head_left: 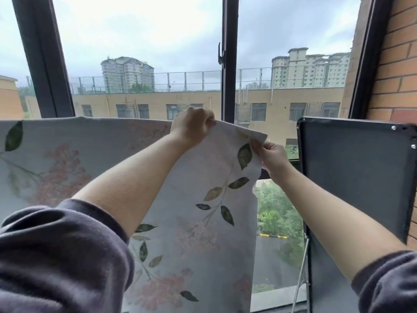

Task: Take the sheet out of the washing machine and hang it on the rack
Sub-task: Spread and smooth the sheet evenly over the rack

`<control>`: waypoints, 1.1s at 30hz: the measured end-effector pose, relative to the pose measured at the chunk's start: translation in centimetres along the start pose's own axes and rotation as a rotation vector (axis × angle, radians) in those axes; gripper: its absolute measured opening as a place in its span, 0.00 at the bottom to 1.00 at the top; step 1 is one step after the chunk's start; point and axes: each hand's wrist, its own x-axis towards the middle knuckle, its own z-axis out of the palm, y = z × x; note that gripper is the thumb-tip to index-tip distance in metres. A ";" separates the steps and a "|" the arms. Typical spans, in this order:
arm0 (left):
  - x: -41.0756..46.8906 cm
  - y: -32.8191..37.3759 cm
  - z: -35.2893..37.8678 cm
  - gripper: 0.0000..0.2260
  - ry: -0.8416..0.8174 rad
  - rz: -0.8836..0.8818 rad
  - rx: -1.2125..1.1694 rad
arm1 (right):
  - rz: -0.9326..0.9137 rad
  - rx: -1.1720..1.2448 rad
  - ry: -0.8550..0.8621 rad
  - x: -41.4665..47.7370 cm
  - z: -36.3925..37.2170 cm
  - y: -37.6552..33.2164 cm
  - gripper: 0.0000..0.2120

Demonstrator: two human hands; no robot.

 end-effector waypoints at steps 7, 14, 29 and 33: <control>-0.7 -0.6 1.1 0.09 0.035 0.048 0.046 | 0.016 0.026 0.075 0.9 -0.3 -0.1 0.11; -9.4 -2.5 5.9 0.22 0.134 0.157 0.023 | 0.206 0.005 -0.033 -4.1 1.1 7.4 0.09; -32.1 -6.7 11.5 0.21 0.070 -0.460 -0.233 | 0.603 0.244 -0.257 -18.0 10.9 20.2 0.03; -35.9 -7.3 11.9 0.18 0.111 -0.610 -0.268 | 0.717 0.299 -0.254 -21.2 12.7 22.9 0.03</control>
